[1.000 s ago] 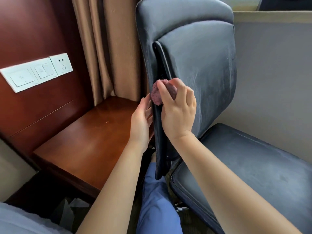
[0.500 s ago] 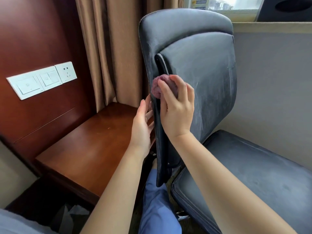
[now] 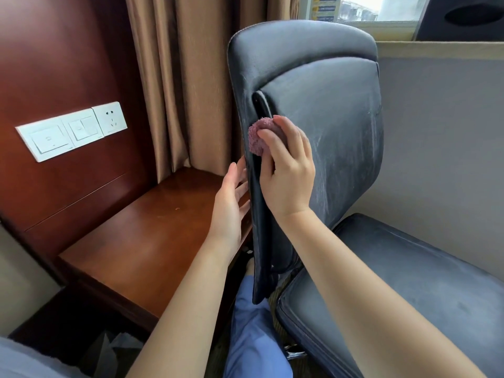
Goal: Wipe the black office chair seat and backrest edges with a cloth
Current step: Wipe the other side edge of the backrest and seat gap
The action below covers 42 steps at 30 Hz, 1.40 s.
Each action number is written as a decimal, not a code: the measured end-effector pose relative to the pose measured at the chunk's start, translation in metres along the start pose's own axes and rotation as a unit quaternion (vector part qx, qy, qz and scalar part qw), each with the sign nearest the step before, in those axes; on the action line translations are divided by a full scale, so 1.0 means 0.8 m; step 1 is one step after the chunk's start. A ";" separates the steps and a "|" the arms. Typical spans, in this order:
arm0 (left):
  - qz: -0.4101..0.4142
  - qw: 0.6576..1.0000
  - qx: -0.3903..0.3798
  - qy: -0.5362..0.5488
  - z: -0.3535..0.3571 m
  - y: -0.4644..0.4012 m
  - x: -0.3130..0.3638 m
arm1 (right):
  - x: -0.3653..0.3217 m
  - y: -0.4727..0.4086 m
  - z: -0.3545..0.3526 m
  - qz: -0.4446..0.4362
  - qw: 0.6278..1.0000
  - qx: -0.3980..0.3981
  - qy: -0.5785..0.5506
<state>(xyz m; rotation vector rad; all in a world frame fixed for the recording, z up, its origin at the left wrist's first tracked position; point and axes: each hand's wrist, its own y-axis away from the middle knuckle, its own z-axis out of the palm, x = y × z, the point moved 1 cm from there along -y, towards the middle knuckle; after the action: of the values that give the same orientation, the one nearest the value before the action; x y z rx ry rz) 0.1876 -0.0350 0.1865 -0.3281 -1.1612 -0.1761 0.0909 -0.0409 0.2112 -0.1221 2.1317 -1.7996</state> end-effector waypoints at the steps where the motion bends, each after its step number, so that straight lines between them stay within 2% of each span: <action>1: 0.000 1.000 -0.002 -0.001 0.000 0.000 -0.001 | 0.002 0.006 -0.001 0.001 1.000 -0.007 0.005; 6: 0.005 0.999 -0.019 -0.029 -0.007 0.006 -0.013 | 0.024 0.098 -0.018 -0.044 0.998 -0.035 0.043; 9: 0.003 0.999 -0.024 -0.038 -0.010 0.009 -0.018 | 0.023 0.139 -0.030 -0.036 0.997 -0.064 0.038; 17: -0.016 1.000 0.004 -0.013 -0.011 0.010 -0.025 | 0.012 0.031 -0.005 -0.006 1.000 -0.016 0.004; 20: -0.022 0.999 0.010 -0.032 -0.014 0.011 -0.038 | 0.025 0.078 -0.020 -0.038 0.998 -0.040 0.043; 23: -0.018 0.999 0.007 -0.048 -0.018 0.011 -0.052 | 0.037 0.152 -0.033 -0.087 0.986 -0.098 0.104; 26: -0.027 0.998 0.010 -0.051 -0.021 0.013 -0.059 | 0.038 0.189 -0.037 -0.084 0.980 -0.130 0.125; 28: -0.029 0.998 0.005 -0.055 -0.022 0.014 -0.058 | 0.035 0.169 -0.032 -0.100 0.981 -0.111 0.122; 32: -0.038 0.998 0.016 -0.045 -0.021 0.015 -0.056 | 0.027 0.083 -0.024 -0.109 0.989 -0.020 0.093; 34: -0.039 0.998 0.022 -0.043 -0.022 0.015 -0.057 | 0.026 0.071 -0.020 -0.120 0.987 -0.012 0.106; 38: -0.054 0.997 0.006 -0.059 -0.026 0.015 -0.063 | 0.042 0.139 -0.023 -0.154 0.980 -0.050 0.114; 42: -0.070 0.995 -0.008 -0.069 -0.029 0.018 -0.070 | 0.057 0.206 -0.030 -0.178 0.961 -0.138 0.162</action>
<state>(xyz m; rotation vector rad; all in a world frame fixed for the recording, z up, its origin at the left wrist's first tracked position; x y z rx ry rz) 0.1900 -0.0309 0.1244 -0.2771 -1.3207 -0.2888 0.0668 0.0001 0.0450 -0.3183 2.7383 -1.7954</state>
